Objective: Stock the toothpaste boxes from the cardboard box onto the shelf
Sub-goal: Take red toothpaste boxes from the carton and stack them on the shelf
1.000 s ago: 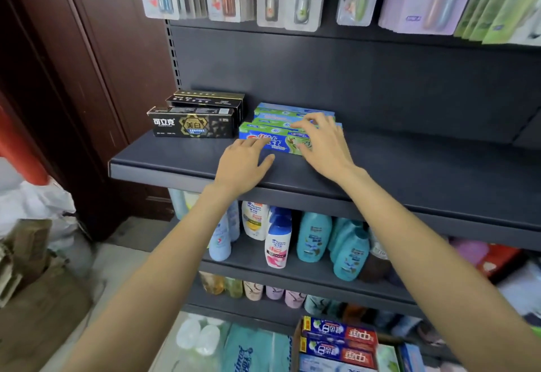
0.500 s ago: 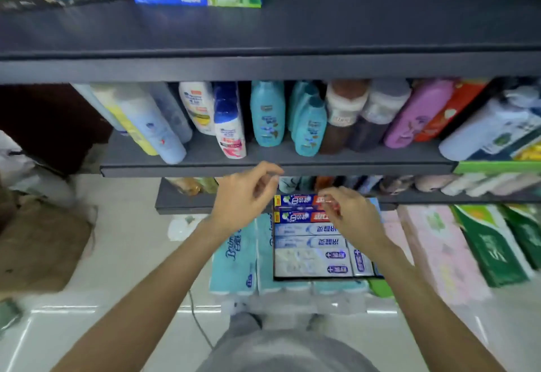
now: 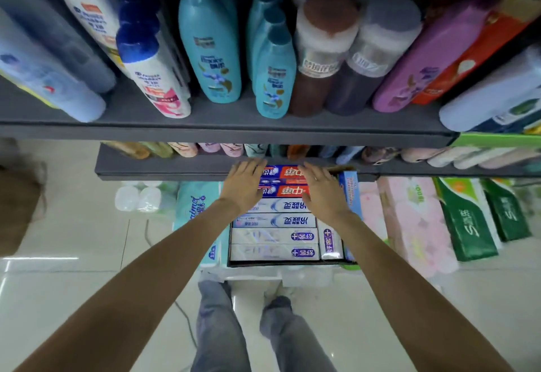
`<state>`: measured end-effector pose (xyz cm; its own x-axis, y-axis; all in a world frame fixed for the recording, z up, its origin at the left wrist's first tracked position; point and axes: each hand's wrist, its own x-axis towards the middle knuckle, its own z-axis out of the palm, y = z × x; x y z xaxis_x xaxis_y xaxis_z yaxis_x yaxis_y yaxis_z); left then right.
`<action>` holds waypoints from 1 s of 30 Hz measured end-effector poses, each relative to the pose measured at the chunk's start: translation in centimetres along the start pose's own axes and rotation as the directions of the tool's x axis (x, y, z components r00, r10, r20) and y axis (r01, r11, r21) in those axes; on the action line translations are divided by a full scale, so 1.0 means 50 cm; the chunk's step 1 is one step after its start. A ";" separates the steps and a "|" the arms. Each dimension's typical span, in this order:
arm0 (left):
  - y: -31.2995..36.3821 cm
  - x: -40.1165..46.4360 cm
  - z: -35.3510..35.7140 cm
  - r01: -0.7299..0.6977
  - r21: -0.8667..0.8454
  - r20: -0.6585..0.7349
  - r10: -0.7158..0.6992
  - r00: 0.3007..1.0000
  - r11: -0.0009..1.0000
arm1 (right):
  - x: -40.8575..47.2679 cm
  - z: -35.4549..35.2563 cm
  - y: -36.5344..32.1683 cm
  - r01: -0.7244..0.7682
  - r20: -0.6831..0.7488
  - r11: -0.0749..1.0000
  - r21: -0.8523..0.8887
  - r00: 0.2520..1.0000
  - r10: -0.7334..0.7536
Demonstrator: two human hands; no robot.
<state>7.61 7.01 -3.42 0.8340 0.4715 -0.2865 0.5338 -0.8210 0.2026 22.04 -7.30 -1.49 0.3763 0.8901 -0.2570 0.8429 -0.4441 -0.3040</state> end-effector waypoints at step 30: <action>-0.079 -0.169 0.073 0.350 -0.501 0.113 -0.341 0.933 0.791 | 0.066 0.137 -0.066 0.005 0.127 0.991 -0.136 0.992 0.012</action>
<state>-2.07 5.10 -5.22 0.5808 0.6835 -0.4422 0.7841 -0.3235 0.5297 17.86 -3.60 -7.63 0.3345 0.8644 -0.3754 0.8893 -0.4214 -0.1778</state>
